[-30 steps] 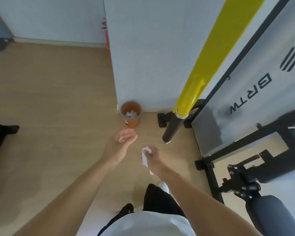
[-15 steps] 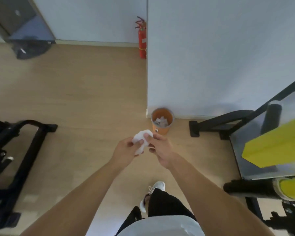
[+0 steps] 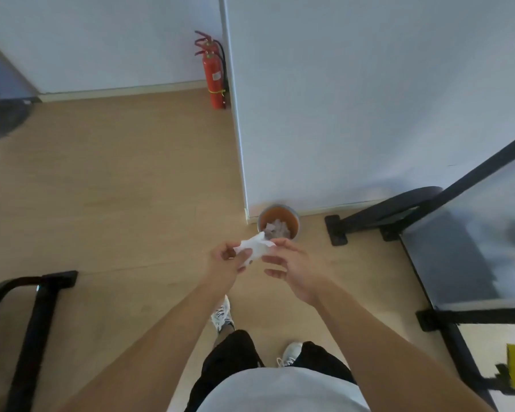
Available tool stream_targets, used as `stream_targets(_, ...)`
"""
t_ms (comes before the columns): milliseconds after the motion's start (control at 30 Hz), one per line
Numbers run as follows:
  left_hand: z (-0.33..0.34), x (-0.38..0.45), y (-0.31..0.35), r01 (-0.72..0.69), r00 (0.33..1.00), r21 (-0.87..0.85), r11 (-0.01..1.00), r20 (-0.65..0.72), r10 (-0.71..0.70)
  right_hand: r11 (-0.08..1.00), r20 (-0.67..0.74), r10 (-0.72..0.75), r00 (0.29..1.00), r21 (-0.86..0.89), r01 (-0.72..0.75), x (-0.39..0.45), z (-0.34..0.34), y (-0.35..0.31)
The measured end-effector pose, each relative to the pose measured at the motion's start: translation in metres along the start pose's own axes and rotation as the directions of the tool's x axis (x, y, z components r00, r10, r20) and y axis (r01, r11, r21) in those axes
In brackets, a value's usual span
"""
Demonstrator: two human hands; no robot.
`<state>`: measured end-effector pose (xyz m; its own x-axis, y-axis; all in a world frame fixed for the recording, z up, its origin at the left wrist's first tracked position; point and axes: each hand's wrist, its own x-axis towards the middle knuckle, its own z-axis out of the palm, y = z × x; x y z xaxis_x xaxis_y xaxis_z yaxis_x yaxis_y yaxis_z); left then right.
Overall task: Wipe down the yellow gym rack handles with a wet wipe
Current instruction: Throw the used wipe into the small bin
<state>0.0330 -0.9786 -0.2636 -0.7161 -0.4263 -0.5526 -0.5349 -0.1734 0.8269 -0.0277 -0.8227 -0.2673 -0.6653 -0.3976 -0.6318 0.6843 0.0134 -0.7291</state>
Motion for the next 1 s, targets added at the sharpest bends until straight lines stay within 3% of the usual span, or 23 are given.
stream_targets(133, -0.007, 0.053, 0.025, -0.002, 0.996, 0.0, 1.0, 0.088, 0.002, 0.999, -0.065, -0.018, 0.998, 0.046, 0.021, 0.039, 0.009, -0.02)
stream_targets(300, -0.026, 0.124, 0.062, 0.01, 0.992, 0.055, 0.998, 0.126, -0.017, 0.972, -0.202, -0.021, 0.979, 0.223, 0.067, 0.078, 0.026, -0.05)
stream_targets(433, -0.032, 0.171, 0.09, 0.037, 0.981, 0.078, 0.996, 0.186, -0.051, 0.942, -0.367, -0.03, 0.93, 0.301, 0.149, 0.094, 0.042, -0.07)
stream_targets(500, -0.03, 0.188, 0.099, 0.048, 0.971, 0.116, 0.992, 0.226, -0.074, 0.932, -0.38, -0.025, 0.925, 0.325, 0.159, 0.099, 0.048, -0.076)
stream_targets(600, -0.02, 0.203, 0.108, 0.083, 0.938, 0.121, 0.989, 0.324, -0.118, 0.969, -0.382, -0.084, 0.92, 0.185, 0.165, 0.11, 0.052, -0.077)
stream_targets(700, -0.007, 0.211, 0.11, 0.116, 0.908, 0.131, 0.984, 0.387, -0.159, 0.984, -0.471, -0.174, 0.865, -0.059, 0.165, 0.128, 0.053, -0.07)
stream_targets(1000, 0.032, 0.232, 0.102, 0.224, 0.766, 0.365, 0.904, 0.508, -0.395, 0.979, -0.581, -0.107, 0.807, -0.201, -0.015, 0.184, 0.03, -0.053)
